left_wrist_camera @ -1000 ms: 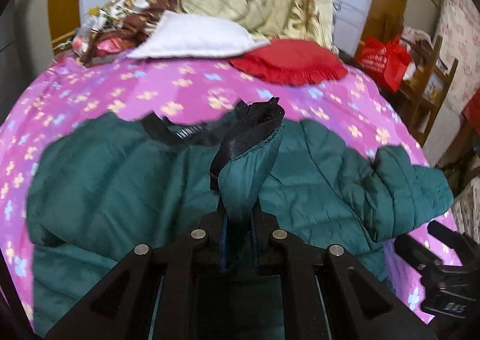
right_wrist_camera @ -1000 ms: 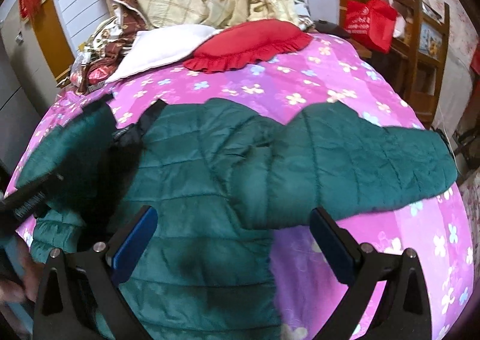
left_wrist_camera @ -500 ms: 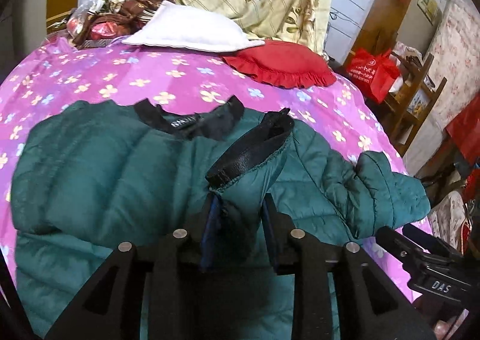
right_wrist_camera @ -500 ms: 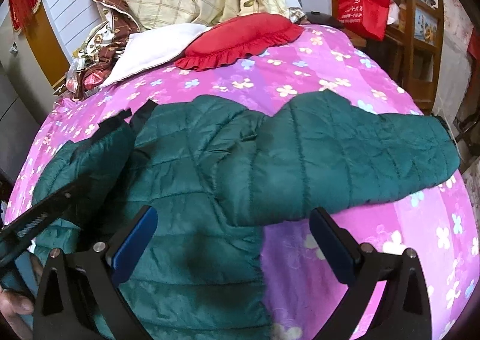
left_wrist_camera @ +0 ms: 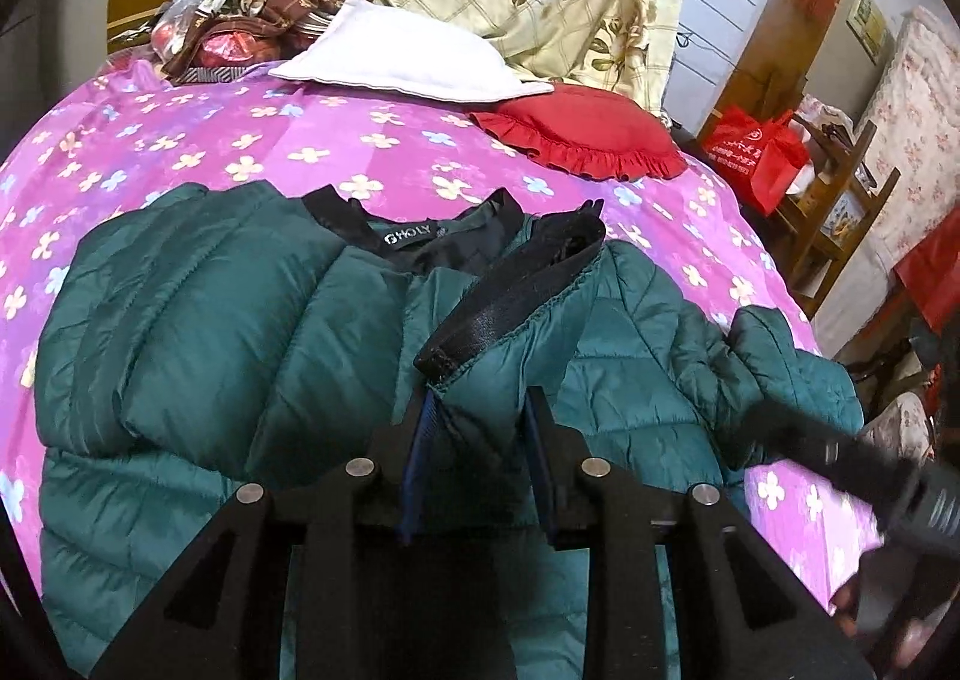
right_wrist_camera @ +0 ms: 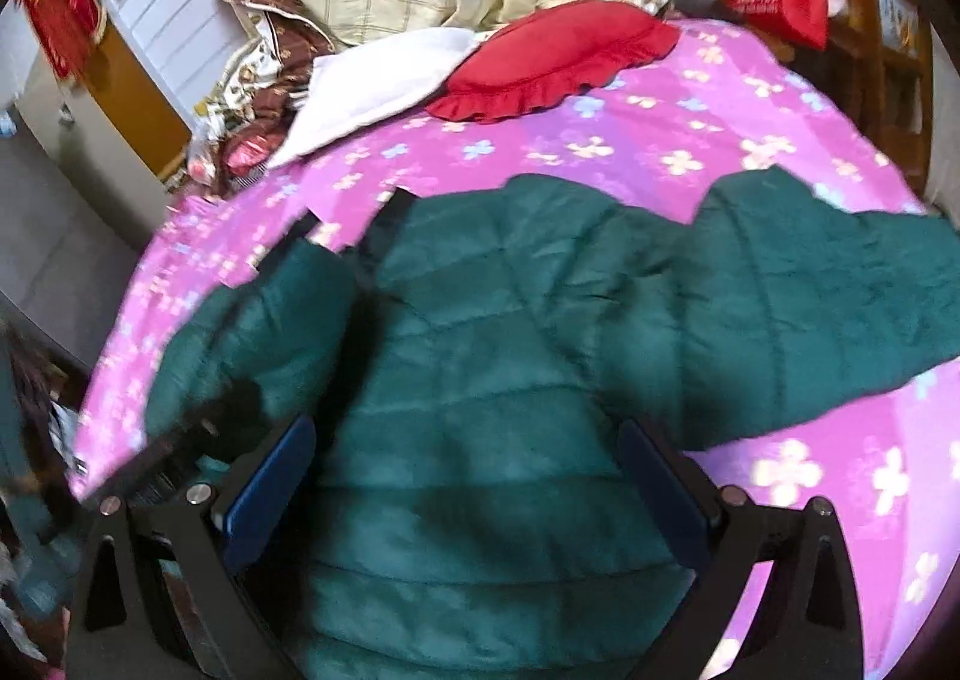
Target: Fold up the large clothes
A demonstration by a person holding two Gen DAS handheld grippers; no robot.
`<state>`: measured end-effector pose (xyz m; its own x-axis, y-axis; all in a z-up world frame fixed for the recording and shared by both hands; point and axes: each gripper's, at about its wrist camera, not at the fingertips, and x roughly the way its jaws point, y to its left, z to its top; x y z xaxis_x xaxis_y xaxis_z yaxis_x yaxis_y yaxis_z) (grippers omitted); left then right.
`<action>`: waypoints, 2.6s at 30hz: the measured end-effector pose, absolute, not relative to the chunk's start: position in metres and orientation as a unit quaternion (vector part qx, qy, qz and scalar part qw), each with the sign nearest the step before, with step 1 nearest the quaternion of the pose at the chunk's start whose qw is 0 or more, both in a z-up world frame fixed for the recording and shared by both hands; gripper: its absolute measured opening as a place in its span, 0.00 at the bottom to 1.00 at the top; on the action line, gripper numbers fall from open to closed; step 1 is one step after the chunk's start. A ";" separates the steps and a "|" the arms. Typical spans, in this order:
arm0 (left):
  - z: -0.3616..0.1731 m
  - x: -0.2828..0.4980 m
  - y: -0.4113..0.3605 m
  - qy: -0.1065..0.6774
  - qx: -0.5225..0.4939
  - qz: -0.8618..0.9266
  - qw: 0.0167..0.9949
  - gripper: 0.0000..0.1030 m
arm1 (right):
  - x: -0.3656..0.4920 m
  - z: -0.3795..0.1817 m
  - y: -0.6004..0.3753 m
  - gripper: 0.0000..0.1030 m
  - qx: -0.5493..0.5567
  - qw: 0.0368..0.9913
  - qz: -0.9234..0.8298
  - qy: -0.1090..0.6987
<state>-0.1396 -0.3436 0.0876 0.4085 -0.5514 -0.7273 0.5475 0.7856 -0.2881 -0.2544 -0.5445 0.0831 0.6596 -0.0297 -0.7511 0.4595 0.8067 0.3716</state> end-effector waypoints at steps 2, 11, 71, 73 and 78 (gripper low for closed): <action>0.085 -0.142 -0.342 0.438 -0.003 -0.336 0.834 0.15 | -0.247 0.084 -0.545 1.00 0.287 0.866 -0.138 0.384; 0.086 -0.160 -0.323 0.463 -0.008 -0.373 0.804 0.21 | -0.228 0.053 -0.555 1.00 0.341 0.836 -0.126 0.410; 0.085 -0.062 -0.166 0.424 -0.050 -0.146 0.893 0.21 | -0.198 0.039 -0.531 0.23 0.162 0.869 -0.199 0.423; 0.087 -0.054 -0.173 0.418 -0.050 -0.147 0.895 0.21 | -0.203 0.045 -0.532 0.33 0.169 0.866 -0.208 0.422; 0.086 -0.023 -0.192 0.419 -0.051 -0.135 0.897 0.21 | -0.214 0.078 -0.530 0.58 0.178 0.883 -0.209 0.380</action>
